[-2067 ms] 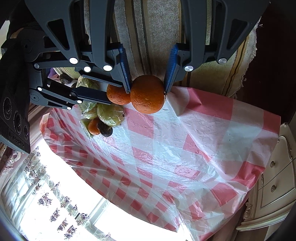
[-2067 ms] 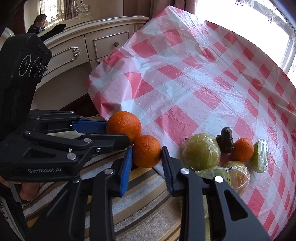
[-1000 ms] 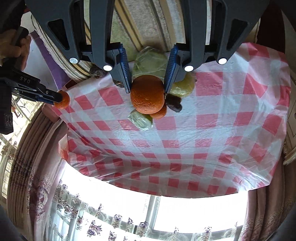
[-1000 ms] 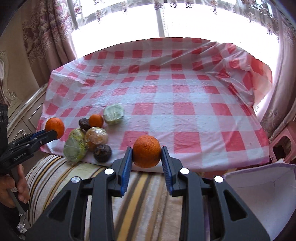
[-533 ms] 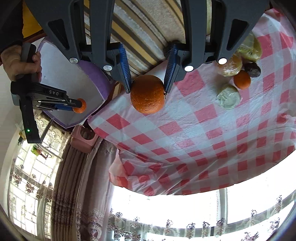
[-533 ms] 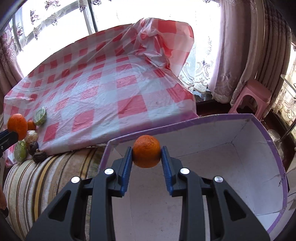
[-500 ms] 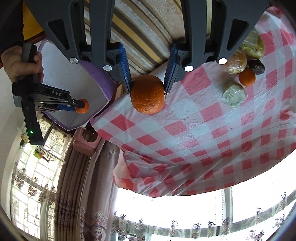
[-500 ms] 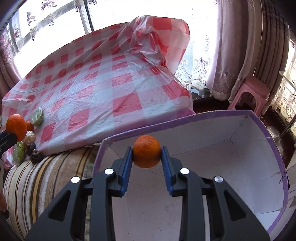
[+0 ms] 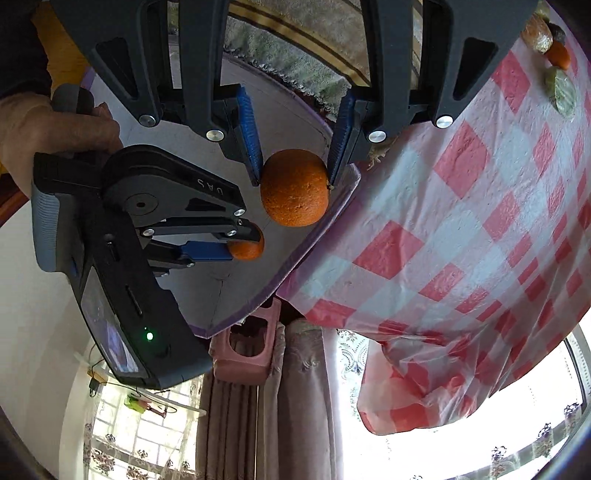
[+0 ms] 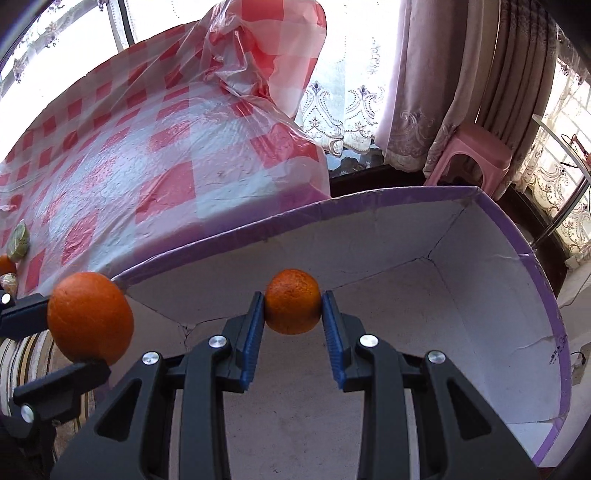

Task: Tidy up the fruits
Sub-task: 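Carry both held oranges over the purple-rimmed white box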

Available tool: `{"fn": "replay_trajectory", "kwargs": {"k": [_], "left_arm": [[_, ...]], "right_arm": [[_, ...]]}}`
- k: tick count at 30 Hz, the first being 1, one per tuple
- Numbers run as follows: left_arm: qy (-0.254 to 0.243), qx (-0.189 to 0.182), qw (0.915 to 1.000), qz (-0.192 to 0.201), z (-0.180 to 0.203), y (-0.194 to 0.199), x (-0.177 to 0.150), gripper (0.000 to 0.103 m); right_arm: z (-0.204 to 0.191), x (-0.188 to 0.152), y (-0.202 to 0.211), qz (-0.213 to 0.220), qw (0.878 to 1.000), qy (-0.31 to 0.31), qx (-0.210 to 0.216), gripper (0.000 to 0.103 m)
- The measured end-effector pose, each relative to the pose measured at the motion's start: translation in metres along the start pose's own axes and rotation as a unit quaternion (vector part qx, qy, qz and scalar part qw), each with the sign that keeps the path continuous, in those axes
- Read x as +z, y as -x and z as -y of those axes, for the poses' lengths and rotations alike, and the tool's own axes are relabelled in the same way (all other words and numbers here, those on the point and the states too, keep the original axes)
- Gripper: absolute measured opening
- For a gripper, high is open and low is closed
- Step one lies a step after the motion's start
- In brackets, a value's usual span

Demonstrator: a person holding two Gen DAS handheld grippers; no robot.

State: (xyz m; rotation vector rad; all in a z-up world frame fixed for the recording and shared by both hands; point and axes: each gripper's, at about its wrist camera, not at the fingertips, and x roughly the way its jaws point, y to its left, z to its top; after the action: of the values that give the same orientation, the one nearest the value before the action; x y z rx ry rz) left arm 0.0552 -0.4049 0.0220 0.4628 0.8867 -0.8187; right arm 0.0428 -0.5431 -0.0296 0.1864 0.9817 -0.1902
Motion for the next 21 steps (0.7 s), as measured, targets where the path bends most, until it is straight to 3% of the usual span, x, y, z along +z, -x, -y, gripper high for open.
{"fn": "replay_trajectory", "kwargs": {"k": [5, 14, 21], "left_arm": [[-0.055, 0.021, 0.9969, -0.052, 0.015, -0.04, 0.006, 0.034], [-0.156, 0.109, 0.974, -0.122, 0.036, -0.08, -0.005, 0.034], [-0.139, 0.135, 0.9705, -0.144, 0.029, -0.082, -0.011, 0.035]], "right_arm": [[0.013, 0.003, -0.027, -0.037, 0.999, -0.019, -0.017, 0.032], [0.0, -0.006, -0.067, -0.094, 0.995, -0.023, 0.002, 0.032], [-0.019, -0.014, -0.074, -0.108, 0.994, -0.003, -0.001, 0.035]]}}
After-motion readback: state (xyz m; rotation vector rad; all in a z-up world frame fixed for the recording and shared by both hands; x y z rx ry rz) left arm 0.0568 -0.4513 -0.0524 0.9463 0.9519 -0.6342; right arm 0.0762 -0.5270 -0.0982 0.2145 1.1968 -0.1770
